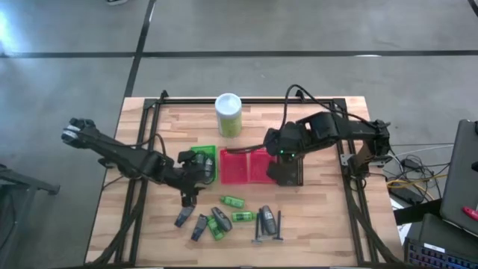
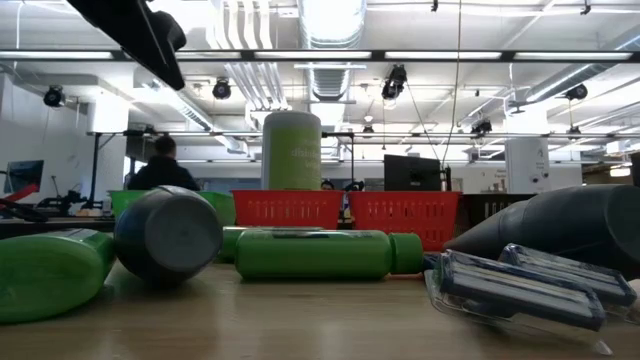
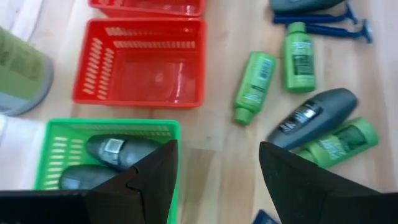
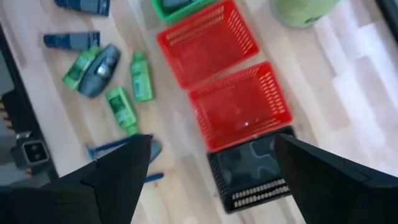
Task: Pick & Place Travel size toiletries
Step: Put the black deodorant into the green bin
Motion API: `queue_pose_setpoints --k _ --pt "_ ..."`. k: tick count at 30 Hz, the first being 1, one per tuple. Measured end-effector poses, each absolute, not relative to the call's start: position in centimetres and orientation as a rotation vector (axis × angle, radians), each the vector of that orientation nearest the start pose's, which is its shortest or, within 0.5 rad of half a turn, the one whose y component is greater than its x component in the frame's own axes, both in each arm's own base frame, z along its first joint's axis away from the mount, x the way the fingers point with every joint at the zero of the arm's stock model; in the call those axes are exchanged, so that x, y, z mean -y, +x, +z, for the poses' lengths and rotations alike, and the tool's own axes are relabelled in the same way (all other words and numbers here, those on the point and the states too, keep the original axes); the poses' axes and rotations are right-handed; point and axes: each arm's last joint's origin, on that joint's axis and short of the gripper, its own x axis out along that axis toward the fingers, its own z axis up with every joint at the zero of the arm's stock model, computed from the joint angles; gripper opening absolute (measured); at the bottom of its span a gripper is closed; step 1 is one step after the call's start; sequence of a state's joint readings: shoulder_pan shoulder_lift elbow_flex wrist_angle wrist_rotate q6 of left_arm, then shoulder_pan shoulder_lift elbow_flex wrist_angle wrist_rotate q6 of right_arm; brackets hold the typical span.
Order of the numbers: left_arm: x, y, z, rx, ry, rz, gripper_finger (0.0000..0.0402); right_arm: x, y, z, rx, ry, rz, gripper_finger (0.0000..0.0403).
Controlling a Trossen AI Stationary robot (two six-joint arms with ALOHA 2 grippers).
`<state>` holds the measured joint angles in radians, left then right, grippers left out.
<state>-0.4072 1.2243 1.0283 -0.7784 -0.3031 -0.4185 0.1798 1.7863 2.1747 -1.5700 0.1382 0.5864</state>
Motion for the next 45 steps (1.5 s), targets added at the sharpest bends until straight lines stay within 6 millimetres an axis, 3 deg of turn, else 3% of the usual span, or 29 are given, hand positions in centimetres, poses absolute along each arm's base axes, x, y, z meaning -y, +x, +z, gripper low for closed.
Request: queue_pose_setpoints --k 8,16,29,33,38,45 --pt "11.4 22.0 28.3 -0.863 0.052 -0.094 0.0229 -7.6 31.4 39.2 -1.255 0.361 -0.274 0.0355" --pt "14.7 23.8 24.6 -0.907 0.349 -0.367 0.0229 -10.3 32.7 35.8 -1.281 0.429 -0.151 0.0353" --pt "15.1 26.9 21.6 -0.898 0.444 -0.469 0.0211 -13.2 31.8 33.5 -1.349 0.478 -0.202 0.0335" --pt "14.8 27.5 21.2 -0.891 0.43 -0.457 0.0203 -13.9 31.4 34.3 -1.293 0.453 -0.245 0.0347" --pt "14.7 27.5 21.3 -0.889 0.428 -0.455 0.0202 -14.4 30.6 36.9 -1.171 0.393 -0.22 0.0362" --pt "14.4 27.3 22.1 -0.864 0.432 -0.446 0.0202 -14.6 26.5 40.8 -0.866 0.232 -0.314 0.0351"
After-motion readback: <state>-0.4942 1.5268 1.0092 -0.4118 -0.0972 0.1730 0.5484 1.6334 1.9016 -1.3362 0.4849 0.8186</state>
